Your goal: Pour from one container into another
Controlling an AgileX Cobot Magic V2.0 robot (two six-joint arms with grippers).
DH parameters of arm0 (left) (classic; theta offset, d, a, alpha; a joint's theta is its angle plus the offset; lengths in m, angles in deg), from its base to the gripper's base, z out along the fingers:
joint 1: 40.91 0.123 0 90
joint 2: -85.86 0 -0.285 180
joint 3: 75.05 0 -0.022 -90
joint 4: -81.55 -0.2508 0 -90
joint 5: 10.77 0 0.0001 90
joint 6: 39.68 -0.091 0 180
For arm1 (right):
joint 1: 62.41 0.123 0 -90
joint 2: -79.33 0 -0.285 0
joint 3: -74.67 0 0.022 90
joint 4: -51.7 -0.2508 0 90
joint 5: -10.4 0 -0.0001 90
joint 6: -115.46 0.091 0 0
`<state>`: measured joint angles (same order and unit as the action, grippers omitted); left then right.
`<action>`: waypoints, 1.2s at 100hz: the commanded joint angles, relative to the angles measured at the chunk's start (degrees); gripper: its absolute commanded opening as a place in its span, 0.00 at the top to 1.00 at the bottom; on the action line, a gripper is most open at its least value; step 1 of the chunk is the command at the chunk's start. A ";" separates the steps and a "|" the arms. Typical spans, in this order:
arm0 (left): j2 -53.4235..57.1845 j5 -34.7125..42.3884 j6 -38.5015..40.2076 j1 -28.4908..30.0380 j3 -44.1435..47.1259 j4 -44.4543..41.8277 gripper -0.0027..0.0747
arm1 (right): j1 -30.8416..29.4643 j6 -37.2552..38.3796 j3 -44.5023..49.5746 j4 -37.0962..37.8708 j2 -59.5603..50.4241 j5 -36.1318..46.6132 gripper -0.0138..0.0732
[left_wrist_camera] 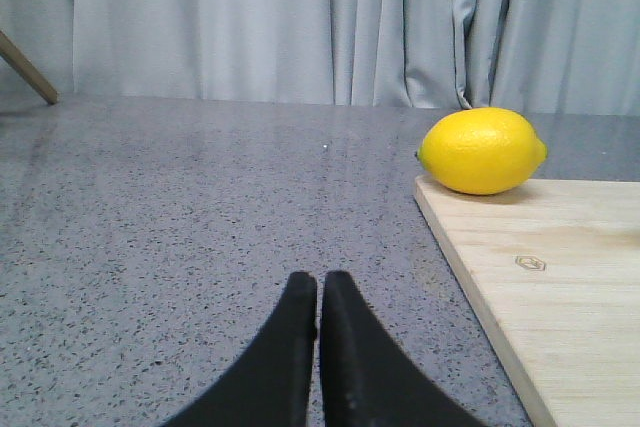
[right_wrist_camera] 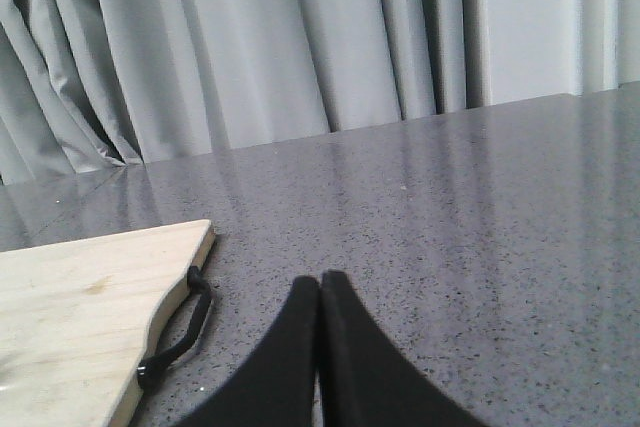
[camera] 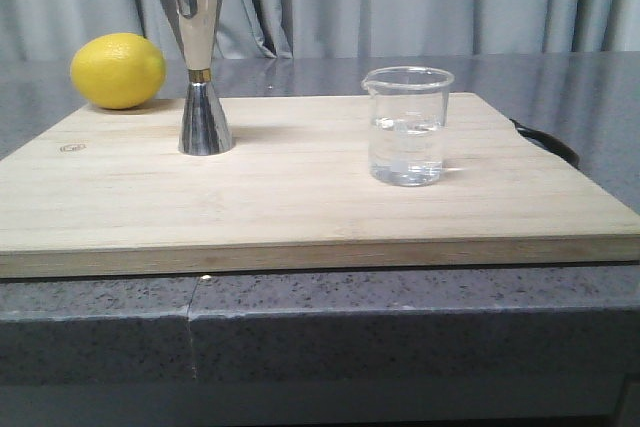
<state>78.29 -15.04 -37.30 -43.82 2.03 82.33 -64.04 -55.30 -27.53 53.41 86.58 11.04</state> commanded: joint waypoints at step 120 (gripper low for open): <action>1.62 9.49 0.44 0.08 0.05 1.58 0.99 | -0.08 -0.38 0.91 0.09 -1.06 6.07 0.91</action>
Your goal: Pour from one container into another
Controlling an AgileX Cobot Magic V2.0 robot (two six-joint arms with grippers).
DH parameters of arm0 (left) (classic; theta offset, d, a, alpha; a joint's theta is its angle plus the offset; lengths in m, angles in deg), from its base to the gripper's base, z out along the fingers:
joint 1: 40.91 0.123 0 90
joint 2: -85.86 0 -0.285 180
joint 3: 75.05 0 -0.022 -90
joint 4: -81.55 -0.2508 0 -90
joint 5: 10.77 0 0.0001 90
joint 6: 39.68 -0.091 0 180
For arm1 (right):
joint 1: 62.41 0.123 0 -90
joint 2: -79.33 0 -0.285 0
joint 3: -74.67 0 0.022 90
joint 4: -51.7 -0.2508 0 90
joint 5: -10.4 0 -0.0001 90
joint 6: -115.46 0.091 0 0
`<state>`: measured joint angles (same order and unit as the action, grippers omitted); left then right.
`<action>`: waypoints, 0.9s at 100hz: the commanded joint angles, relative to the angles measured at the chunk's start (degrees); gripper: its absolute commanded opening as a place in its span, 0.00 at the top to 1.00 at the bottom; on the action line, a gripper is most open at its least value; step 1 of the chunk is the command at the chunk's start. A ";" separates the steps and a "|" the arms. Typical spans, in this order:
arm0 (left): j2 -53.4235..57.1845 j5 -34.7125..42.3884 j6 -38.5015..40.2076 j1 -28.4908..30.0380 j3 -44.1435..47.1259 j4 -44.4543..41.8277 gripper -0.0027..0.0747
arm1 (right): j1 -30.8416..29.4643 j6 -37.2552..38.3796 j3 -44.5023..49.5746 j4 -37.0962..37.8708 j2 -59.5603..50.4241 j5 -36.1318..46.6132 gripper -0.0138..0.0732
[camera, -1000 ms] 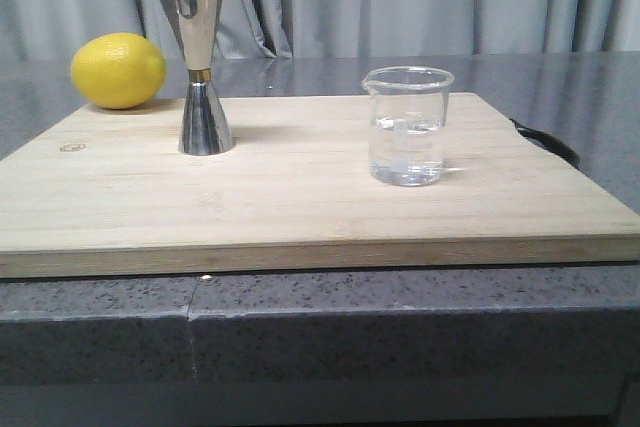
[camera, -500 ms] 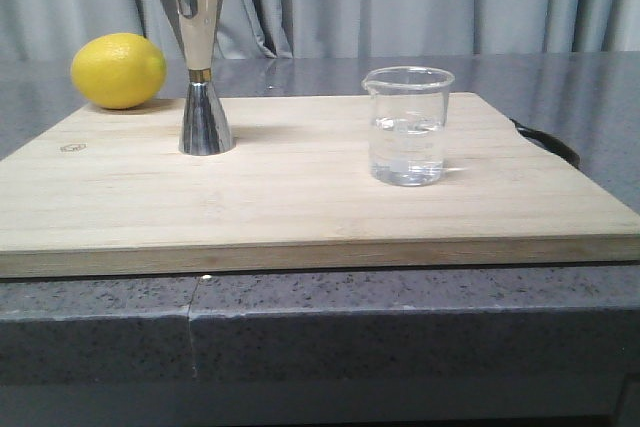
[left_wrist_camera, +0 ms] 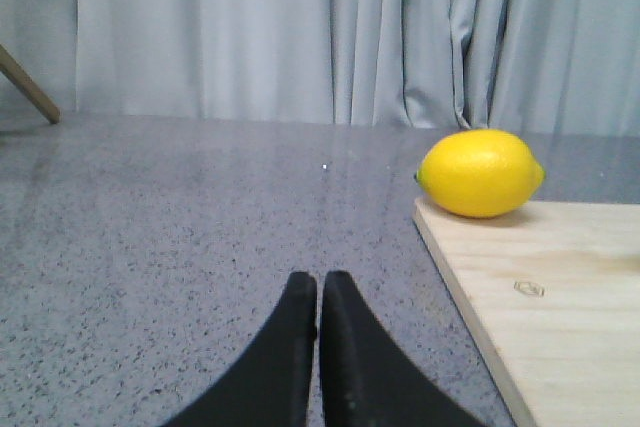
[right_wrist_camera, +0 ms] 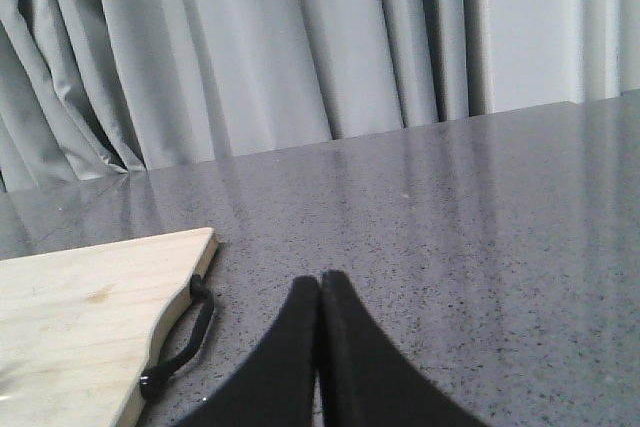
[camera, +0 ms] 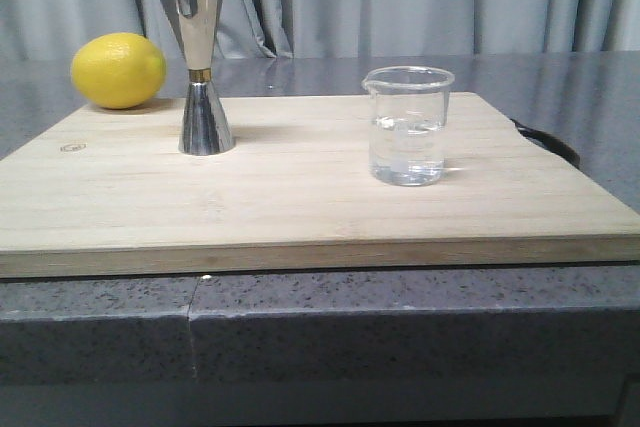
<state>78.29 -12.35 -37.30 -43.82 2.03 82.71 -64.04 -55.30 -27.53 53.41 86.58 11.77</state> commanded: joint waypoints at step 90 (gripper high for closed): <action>-15.95 -8.46 0.44 0.08 -31.69 -0.60 0.99 | -0.08 -8.75 -32.52 2.51 17.84 -16.83 0.91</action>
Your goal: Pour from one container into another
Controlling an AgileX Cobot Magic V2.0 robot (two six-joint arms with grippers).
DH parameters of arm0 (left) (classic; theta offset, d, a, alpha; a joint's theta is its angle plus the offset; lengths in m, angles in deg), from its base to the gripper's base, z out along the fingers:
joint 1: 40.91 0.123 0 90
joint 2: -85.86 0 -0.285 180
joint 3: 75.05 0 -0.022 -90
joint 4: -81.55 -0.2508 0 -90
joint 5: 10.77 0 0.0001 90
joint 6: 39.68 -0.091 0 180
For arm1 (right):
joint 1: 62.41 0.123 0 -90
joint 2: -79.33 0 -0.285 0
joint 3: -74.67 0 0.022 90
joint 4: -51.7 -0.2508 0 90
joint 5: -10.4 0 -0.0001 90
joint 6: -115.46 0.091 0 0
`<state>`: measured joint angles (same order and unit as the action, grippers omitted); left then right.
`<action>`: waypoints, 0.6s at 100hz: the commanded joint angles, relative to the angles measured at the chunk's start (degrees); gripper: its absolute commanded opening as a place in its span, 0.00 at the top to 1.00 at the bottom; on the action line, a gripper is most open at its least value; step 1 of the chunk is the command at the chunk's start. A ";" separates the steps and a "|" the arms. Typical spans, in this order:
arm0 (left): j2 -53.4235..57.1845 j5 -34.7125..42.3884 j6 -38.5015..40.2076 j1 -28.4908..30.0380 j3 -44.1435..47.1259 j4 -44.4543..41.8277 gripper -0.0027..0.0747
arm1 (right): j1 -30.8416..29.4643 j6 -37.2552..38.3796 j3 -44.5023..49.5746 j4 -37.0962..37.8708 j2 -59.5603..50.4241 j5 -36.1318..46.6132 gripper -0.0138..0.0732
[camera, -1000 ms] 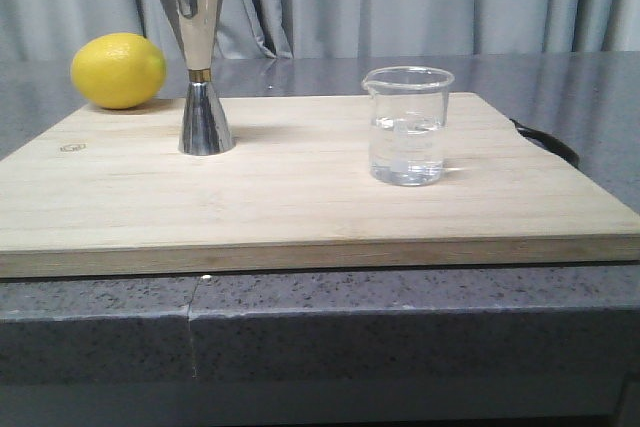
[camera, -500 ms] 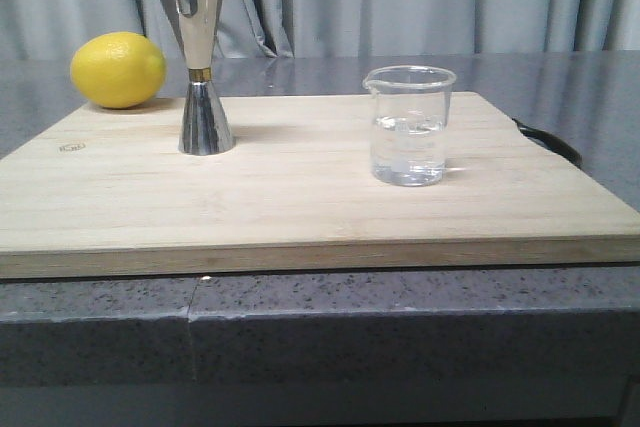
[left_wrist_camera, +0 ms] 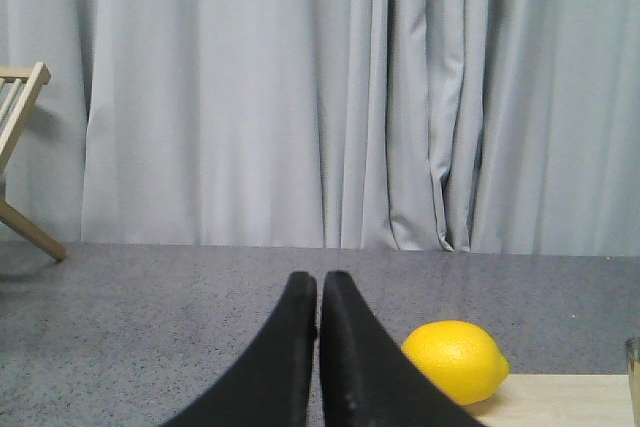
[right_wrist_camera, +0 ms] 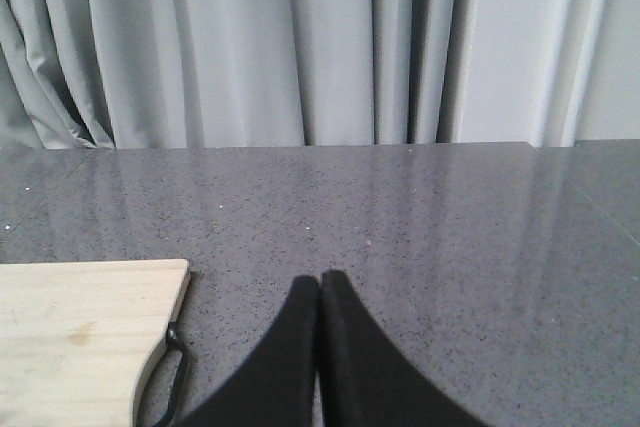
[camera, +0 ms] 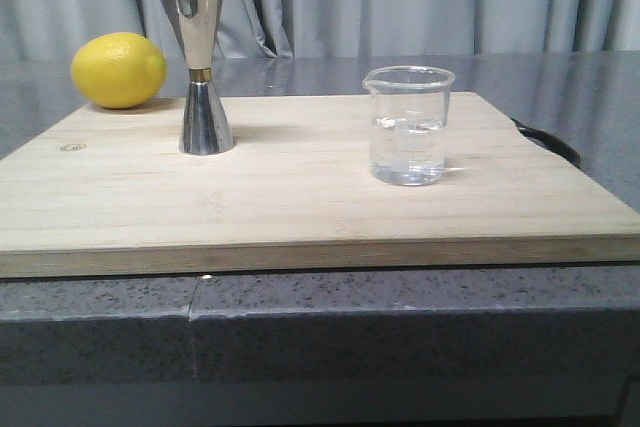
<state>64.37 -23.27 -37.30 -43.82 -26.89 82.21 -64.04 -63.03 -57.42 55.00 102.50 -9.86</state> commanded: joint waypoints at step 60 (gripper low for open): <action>-2.14 1.57 0.44 0.08 -2.86 0.01 0.99 | -0.08 -1.02 -2.53 0.65 1.91 5.01 0.91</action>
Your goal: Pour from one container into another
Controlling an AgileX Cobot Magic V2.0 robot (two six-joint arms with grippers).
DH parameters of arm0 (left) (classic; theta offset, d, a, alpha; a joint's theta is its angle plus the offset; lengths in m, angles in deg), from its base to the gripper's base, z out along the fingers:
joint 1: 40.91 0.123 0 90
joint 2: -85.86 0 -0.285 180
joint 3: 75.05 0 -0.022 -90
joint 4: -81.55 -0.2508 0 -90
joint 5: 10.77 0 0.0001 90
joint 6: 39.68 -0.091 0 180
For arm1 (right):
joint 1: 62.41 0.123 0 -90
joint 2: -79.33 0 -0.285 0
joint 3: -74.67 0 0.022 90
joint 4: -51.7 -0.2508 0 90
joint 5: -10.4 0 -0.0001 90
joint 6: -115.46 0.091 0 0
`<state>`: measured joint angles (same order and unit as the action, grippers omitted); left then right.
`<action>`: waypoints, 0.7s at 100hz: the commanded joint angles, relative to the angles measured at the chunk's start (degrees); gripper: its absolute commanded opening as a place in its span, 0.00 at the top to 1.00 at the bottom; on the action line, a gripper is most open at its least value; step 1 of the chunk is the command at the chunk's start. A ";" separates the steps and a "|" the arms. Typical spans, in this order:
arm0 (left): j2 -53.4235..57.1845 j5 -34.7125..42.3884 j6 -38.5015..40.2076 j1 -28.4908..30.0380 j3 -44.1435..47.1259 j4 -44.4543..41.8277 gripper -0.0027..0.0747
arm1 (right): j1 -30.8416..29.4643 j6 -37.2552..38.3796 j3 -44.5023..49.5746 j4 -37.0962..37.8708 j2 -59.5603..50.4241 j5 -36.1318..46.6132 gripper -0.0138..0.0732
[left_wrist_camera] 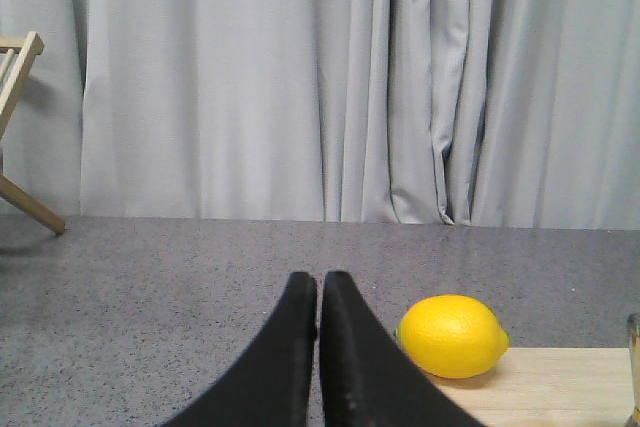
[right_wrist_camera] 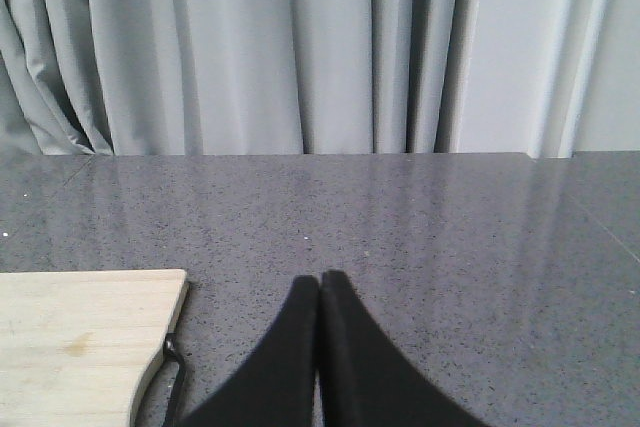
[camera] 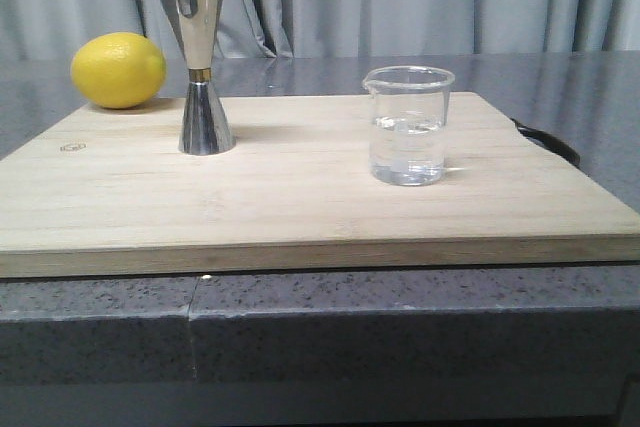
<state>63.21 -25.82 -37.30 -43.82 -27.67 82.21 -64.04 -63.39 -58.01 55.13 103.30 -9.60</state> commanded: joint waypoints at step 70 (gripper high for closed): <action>-1.10 4.68 0.44 0.08 -2.08 -0.66 0.28 | -0.29 -0.54 -1.95 0.41 1.11 4.38 0.18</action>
<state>63.21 -25.80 -37.30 -43.82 -27.67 81.55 -64.14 -63.39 -58.01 55.13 103.30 -9.60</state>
